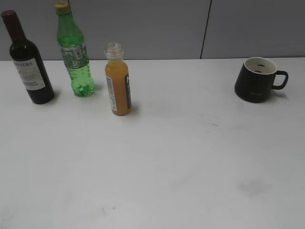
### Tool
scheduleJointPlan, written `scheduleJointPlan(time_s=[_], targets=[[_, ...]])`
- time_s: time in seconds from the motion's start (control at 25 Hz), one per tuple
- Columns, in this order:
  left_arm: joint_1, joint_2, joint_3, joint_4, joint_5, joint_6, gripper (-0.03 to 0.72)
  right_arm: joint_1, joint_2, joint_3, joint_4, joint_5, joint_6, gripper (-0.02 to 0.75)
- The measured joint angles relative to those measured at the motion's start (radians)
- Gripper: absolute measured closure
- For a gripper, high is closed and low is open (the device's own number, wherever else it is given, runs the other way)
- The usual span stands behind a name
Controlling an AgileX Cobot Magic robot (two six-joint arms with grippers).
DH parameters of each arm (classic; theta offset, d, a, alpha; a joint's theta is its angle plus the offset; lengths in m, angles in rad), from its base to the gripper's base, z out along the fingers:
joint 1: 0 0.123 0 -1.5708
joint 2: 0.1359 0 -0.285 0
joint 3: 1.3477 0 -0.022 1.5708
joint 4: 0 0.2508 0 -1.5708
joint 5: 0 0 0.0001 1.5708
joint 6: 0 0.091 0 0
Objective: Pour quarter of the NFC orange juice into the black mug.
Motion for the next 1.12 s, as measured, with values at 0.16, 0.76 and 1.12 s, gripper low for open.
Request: scheduleJointPlan(time_s=[0.16, 0.76, 1.12], targets=[[0.000, 0.000, 0.000, 0.000, 0.000, 0.000, 0.457, 0.000, 0.000, 0.000, 0.000, 0.000, 0.000, 0.244], [0.000, 0.000, 0.000, 0.000, 0.000, 0.000, 0.457, 0.000, 0.235, 0.140, -0.056, -0.806, 0.040, 0.127], [0.000, 0.000, 0.000, 0.000, 0.000, 0.000, 0.457, 0.000, 0.748, 0.199, -0.055, -1.371, 0.051, 0.110]])
